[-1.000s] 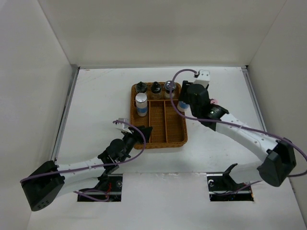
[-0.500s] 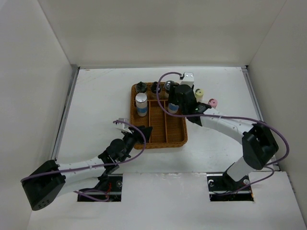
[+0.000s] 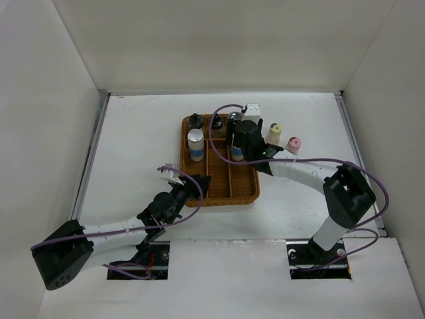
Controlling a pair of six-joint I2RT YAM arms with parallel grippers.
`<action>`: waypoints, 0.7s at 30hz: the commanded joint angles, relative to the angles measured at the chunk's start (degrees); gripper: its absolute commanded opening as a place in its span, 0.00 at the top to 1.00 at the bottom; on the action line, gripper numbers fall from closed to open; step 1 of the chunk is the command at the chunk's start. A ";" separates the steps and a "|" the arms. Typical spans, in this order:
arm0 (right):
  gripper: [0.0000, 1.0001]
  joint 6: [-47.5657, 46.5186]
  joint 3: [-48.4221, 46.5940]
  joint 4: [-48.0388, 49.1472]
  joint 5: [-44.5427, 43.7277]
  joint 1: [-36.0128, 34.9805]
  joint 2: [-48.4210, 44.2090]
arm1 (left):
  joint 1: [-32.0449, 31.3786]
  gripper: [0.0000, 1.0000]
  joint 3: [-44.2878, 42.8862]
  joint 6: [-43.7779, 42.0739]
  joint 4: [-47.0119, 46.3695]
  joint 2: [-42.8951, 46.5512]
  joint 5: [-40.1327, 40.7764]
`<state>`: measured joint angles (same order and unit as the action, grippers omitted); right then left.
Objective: Organize the condiment bottles
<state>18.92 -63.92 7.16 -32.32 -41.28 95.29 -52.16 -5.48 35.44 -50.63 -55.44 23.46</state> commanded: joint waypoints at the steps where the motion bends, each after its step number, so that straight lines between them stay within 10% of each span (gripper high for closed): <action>1: 0.21 -0.03 -2.44 6.20 -1.44 -0.60 -1.41 | 0.09 0.50 0.11 0.68 -3.51 -0.55 -0.61; 10: 0.16 0.42 2.56 6.20 -0.47 -0.52 -13.35 | -0.26 0.50 0.29 0.24 -3.60 1.21 -0.44; 16: 0.59 2.96 7.49 3.92 1.37 8.43 -18.65 | -0.26 0.50 0.38 0.51 -3.77 1.30 -0.61; 21: 0.56 2.80 3.20 -3.90 2.52 14.77 -11.81 | -0.26 0.50 0.38 0.59 -3.77 0.60 -0.61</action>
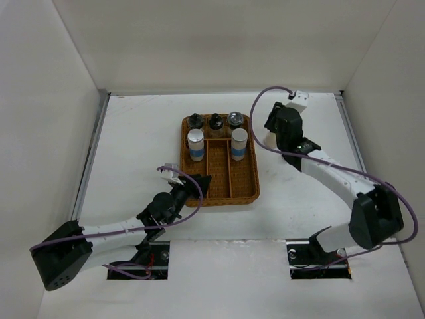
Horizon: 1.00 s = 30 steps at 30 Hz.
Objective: Organize the condiment bottles
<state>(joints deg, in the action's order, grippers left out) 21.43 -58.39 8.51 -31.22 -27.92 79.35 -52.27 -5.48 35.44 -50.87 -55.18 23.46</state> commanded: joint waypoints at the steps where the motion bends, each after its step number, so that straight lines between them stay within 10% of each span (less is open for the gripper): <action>1: 0.50 -0.42 -3.21 -5.78 1.34 2.29 5.45 | -0.15 0.50 0.38 0.51 -3.53 0.86 -0.61; 7: 0.23 -1.57 -5.94 -5.97 1.60 6.69 10.99 | -0.07 0.50 0.73 0.33 -3.53 1.74 -0.61; 30: 0.26 -0.69 -6.48 -1.75 6.00 9.07 17.95 | -0.07 0.50 0.38 0.42 -4.76 -0.98 -0.61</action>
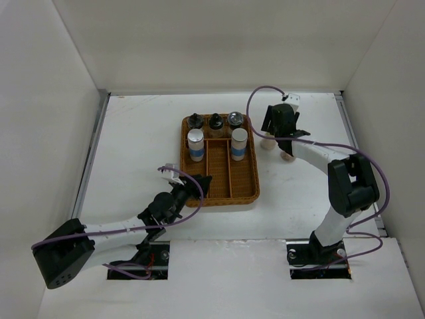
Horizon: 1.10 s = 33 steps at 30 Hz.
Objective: Organize the condiment bottles
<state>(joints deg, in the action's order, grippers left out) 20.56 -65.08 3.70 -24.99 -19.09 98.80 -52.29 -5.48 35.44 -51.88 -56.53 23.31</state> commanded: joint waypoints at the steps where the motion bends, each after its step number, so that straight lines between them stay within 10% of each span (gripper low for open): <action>1: 0.25 0.27 0.65 3.50 -0.14 0.24 -1.94 | 0.04 0.50 0.38 0.59 -3.76 -0.24 -0.55; 26: 0.35 0.98 1.45 1.48 1.26 -2.22 -0.98 | -0.22 0.50 0.20 0.77 -4.37 -0.86 -0.90; 33: 0.51 1.06 2.06 1.74 -1.81 -3.19 -2.82 | -0.05 0.50 0.38 0.86 -4.28 -0.33 -1.07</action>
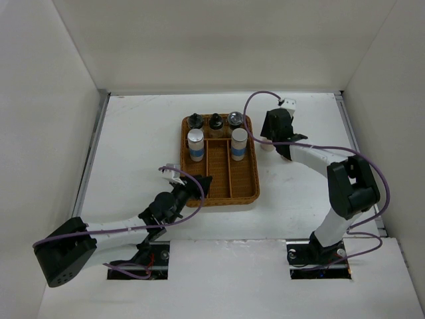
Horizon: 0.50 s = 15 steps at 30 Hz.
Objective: Organize the condiment bottles
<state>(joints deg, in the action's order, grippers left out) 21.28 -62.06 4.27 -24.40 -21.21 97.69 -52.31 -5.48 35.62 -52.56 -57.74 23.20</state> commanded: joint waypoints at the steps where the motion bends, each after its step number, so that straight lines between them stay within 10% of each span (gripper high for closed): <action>1: 0.52 0.34 -0.61 1.61 -3.27 -1.41 -3.02 | 0.06 0.50 0.38 0.68 -3.69 0.78 -0.96; 15: 0.55 -6.69 -3.32 1.79 -11.55 -18.28 -25.53 | -0.37 0.50 1.08 -0.64 -3.78 4.99 -0.35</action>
<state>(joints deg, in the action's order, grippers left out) 16.71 -62.13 2.74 -34.11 -35.97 73.36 -52.31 -5.26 35.51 -52.97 -54.08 23.07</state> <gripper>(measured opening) 0.576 0.498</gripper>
